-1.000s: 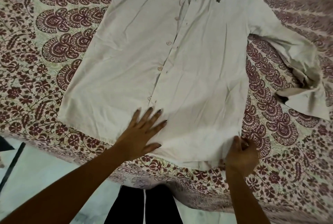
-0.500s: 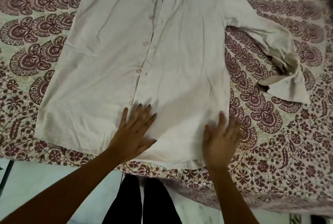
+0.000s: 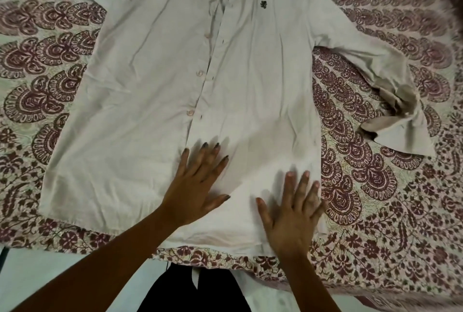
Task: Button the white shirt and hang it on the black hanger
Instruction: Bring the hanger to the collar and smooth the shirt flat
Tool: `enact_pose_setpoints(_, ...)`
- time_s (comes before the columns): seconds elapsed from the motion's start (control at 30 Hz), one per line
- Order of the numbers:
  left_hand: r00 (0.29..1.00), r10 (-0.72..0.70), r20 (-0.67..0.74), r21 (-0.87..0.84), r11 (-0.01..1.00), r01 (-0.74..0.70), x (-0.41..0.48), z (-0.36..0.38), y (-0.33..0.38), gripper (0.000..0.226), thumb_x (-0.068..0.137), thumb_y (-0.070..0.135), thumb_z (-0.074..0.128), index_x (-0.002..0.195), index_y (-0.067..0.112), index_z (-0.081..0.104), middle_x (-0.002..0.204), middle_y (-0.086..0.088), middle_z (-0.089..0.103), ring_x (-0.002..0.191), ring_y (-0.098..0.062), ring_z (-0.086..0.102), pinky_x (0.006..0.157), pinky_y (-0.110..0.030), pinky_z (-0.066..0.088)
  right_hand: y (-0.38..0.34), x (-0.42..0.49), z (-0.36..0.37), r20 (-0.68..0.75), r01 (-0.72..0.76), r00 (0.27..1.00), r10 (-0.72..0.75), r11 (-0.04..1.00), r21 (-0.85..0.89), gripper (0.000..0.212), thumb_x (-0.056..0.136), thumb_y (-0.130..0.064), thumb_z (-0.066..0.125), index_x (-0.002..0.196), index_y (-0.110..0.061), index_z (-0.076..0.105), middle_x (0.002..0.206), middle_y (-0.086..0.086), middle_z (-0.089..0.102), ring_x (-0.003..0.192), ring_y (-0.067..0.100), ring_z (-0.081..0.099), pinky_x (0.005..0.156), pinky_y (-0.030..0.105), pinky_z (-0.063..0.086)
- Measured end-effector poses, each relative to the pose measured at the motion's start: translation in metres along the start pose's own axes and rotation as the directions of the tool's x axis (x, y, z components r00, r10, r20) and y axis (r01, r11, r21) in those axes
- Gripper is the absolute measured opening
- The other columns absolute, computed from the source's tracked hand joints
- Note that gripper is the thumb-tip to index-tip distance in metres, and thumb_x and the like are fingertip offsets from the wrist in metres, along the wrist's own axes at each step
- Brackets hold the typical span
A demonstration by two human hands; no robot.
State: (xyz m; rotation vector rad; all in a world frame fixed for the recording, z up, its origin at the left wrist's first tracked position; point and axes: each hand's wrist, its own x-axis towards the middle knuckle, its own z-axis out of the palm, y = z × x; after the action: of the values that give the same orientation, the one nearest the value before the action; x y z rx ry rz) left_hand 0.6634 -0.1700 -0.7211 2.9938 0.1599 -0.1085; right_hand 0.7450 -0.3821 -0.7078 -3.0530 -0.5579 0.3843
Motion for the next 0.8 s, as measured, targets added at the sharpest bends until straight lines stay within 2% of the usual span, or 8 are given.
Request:
enact_pose_setpoints(0.13,0.996,-0.069,0.058,-0.034,0.997,0.071,0.015,0.001,-0.01,0.071,0.092,0.062,0.019,0.147,0.017,0.023,0.156,-0.011,0.012,0.144,-0.031,0.009,0.112,-0.058,0.015,-0.025,0.019,0.004,-0.02,0.116,0.993,-0.117,0.993,-0.015,0.08,0.088,-0.07,0.013,0.15,-0.02,0.006,0.157,0.013,0.002,0.144,0.034,-0.001,0.113,0.055,-0.004)
enact_pose_setpoints(0.2,0.995,-0.072,0.062,-0.099,0.992,0.078,0.02,0.001,-0.017,0.067,0.094,0.059,0.016,0.145,0.018,0.028,0.156,-0.009,0.015,0.144,-0.026,0.014,0.111,-0.055,0.021,-0.032,0.029,0.008,-0.017,-0.012,1.0,0.013,0.999,0.031,0.08,0.088,-0.069,0.012,0.149,-0.018,0.017,0.156,0.016,0.006,0.144,0.038,0.004,0.113,0.06,0.005)
enact_pose_setpoints(0.27,0.996,-0.086,-0.021,-0.196,0.977,0.081,0.034,-0.006,-0.028,0.06,0.096,0.052,0.021,0.142,0.017,0.036,0.153,-0.008,0.025,0.14,-0.023,0.024,0.111,-0.045,0.025,-0.043,0.043,0.004,-0.063,-0.12,0.99,0.125,0.99,0.077,0.077,0.09,-0.065,0.015,0.146,-0.015,0.028,0.155,0.019,0.012,0.142,0.041,0.01,0.111,0.064,0.014)
enact_pose_setpoints(0.37,0.969,-0.186,-0.166,-0.289,0.948,0.133,0.068,-0.022,-0.048,0.052,0.096,0.042,0.03,0.136,0.013,0.042,0.147,-0.011,0.037,0.133,-0.024,0.033,0.112,-0.036,0.028,-0.071,0.074,-0.01,-0.157,0.009,0.988,0.013,0.991,0.136,0.065,0.092,-0.057,0.028,0.144,-0.017,0.031,0.156,0.015,0.016,0.144,0.035,0.007,0.114,0.055,0.007)
enact_pose_setpoints(0.43,0.961,-0.222,-0.167,-0.271,0.947,0.172,0.1,-0.032,-0.067,0.052,0.095,0.039,0.03,0.137,0.011,0.042,0.146,-0.016,0.037,0.133,-0.029,0.037,0.111,-0.037,0.027,-0.098,0.106,-0.02,-0.231,0.125,0.969,-0.086,0.979,0.159,0.058,0.093,-0.051,0.032,0.141,-0.019,0.035,0.155,0.013,0.02,0.144,0.034,0.009,0.115,0.05,0.007)
enact_pose_setpoints(0.57,0.957,-0.289,-0.037,-0.284,0.921,0.267,0.176,-0.048,-0.111,0.063,0.093,0.047,0.015,0.144,0.013,0.03,0.153,-0.02,0.017,0.143,-0.032,0.016,0.117,-0.04,0.014,-0.15,0.179,-0.034,-0.253,0.249,0.946,-0.203,0.955,0.163,0.053,0.096,-0.04,0.029,0.143,-0.016,0.034,0.153,0.013,0.025,0.143,0.035,0.015,0.115,0.048,0.008)
enact_pose_setpoints(0.63,0.953,-0.299,0.055,-0.293,0.907,0.302,0.21,-0.051,-0.131,0.057,0.097,0.047,0.018,0.147,0.02,0.022,0.156,-0.017,0.005,0.145,-0.029,0.002,0.118,-0.04,0.006,-0.169,0.214,-0.037,-0.23,0.263,0.948,-0.218,0.947,0.186,0.054,0.096,-0.036,0.022,0.145,-0.014,0.03,0.154,0.012,0.024,0.143,0.033,0.014,0.116,0.044,0.007)
enact_pose_setpoints(0.8,0.952,-0.227,0.207,-0.165,0.951,0.263,0.275,-0.052,-0.171,0.053,0.1,0.039,0.016,0.149,0.019,0.009,0.157,-0.014,-0.006,0.145,-0.028,-0.008,0.118,-0.041,0.0,-0.203,0.29,-0.036,-0.293,0.349,0.912,-0.286,0.917,0.192,0.042,0.094,-0.02,0.035,0.128,-0.005,0.054,0.137,0.015,0.051,0.127,0.032,0.048,0.11,0.04,0.033)
